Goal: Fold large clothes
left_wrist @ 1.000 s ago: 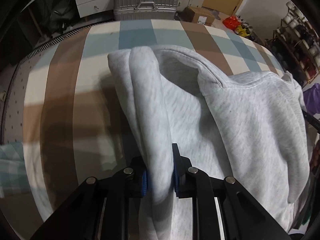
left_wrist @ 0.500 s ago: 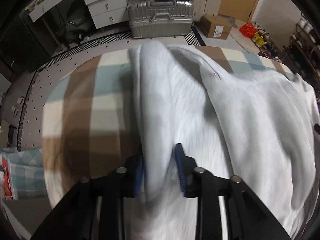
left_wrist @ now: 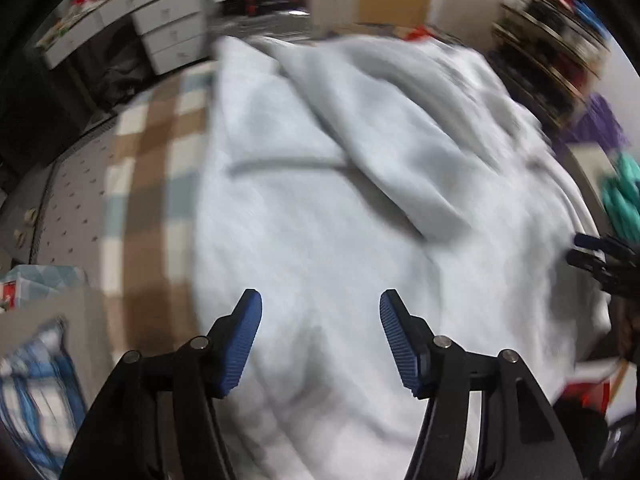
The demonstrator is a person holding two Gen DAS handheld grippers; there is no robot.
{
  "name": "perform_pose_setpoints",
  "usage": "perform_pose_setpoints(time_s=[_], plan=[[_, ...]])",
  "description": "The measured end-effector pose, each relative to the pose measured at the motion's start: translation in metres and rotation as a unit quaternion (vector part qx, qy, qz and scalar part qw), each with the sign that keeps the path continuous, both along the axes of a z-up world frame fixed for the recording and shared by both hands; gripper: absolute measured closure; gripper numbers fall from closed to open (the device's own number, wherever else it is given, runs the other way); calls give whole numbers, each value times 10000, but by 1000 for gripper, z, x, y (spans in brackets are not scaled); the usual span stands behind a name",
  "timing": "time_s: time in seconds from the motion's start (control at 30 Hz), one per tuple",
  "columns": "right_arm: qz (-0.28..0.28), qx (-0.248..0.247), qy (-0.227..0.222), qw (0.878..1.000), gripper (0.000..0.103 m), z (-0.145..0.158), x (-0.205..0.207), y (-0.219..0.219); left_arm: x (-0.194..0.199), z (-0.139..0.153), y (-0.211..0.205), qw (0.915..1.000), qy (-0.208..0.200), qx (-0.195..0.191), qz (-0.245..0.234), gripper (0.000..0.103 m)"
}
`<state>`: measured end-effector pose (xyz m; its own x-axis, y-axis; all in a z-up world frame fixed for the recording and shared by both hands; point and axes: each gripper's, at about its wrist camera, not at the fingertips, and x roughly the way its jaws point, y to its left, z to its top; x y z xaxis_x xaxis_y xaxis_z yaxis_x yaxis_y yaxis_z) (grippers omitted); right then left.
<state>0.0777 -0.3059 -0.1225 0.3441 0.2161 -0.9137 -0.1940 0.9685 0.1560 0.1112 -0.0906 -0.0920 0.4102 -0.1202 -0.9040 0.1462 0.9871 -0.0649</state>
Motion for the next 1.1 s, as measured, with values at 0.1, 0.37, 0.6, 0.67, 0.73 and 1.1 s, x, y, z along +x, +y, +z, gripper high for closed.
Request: perform_pose_setpoints(time_s=[0.1, 0.37, 0.6, 0.67, 0.73, 1.1], plan=[[-403, 343, 55, 9986, 42, -2, -35, -19, -31, -9, -28, 9996, 17, 32, -280, 47], [-596, 314, -824, 9943, 26, 48, -124, -36, -89, -31, -53, 9988, -220, -345, -281, 47], [185, -357, -553, 9977, 25, 18, -131, 11, -106, -33, -38, 9911, -287, -1301, -13, 47], [570, -574, -495, 9955, 25, 10, -125, 32, -109, -32, -34, 9886, -260, -1481, -11, 47], [911, -851, -389, 9914, 25, 1, -125, 47, -110, -34, -29, 9871, -185, -1589, 43, 47], [1162, -997, -325, 9877, 98, -7, -113, 74, -109, -37, -16, 9801, -49, -1951, 367, 47]])
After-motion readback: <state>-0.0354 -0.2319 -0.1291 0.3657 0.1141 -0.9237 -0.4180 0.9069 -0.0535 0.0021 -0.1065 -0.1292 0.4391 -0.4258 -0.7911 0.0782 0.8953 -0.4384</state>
